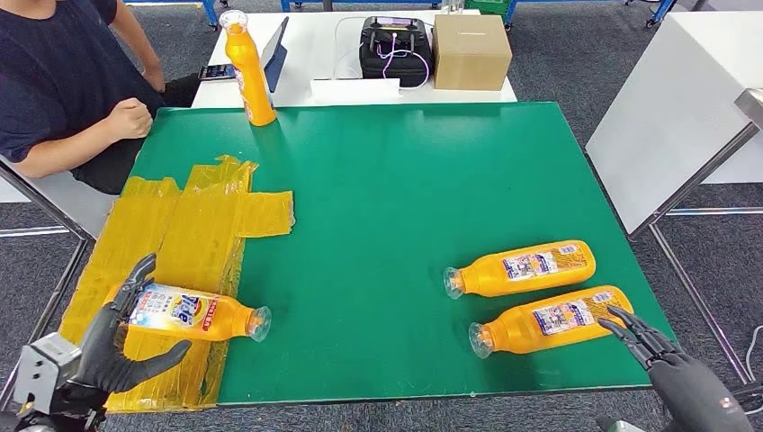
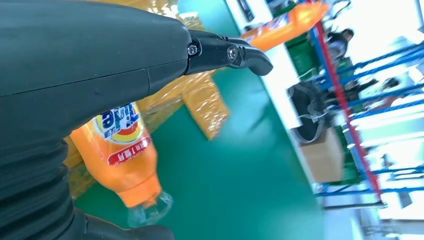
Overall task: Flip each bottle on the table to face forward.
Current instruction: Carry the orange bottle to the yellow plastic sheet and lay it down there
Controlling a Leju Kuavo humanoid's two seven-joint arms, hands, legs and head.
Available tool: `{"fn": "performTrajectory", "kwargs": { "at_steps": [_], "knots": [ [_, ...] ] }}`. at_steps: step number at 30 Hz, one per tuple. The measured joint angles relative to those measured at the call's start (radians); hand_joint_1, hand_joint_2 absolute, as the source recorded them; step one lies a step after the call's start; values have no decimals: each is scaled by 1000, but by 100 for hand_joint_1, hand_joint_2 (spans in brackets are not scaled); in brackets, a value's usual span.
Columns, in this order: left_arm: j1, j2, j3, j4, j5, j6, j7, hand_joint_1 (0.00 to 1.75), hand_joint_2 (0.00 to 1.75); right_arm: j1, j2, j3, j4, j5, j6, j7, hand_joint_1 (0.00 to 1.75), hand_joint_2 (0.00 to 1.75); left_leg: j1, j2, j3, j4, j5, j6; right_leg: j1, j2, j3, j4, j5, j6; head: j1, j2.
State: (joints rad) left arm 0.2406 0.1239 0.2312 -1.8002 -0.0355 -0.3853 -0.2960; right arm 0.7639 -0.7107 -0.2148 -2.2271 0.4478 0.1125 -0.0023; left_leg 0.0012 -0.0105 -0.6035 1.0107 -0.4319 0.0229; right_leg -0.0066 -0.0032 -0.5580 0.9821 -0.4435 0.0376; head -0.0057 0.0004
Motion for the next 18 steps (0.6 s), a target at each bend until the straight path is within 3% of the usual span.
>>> {"fn": "performTrajectory", "kwargs": {
  "at_steps": [5, 8, 14, 18],
  "knots": [
    [6, -15, 13, -18, 11, -12, 0, 0, 175, 16, -8, -28, 2, -5, 8, 5, 0, 175, 0, 0, 1, 0, 0, 0, 0, 0, 0, 0, 0, 0, 0, 0],
    [12, -35, 22, -43, 24, -26, 6, 0, 175, 11, -12, -90, 48, 10, 61, 19, 0, 175, 0, 0, 2, 0, 0, 0, 0, 0, 1, 0, 0, 0, 0, 0],
    [-5, -39, 11, -47, 37, -22, 15, 0, 175, -76, -4, -98, 146, 46, 144, 22, 0, 175, 0, 0, 2, 0, 0, 0, 0, 0, 1, 0, 0, 0, 0, 0],
    [-24, -39, -11, -43, 46, -6, 23, 0, 175, -164, 7, -50, 238, 104, 162, 31, 0, 175, 0, 2, 2, 0, 1, 0, 0, 2, 1, 0, 1, 1, 0, 0]
  ]
}}
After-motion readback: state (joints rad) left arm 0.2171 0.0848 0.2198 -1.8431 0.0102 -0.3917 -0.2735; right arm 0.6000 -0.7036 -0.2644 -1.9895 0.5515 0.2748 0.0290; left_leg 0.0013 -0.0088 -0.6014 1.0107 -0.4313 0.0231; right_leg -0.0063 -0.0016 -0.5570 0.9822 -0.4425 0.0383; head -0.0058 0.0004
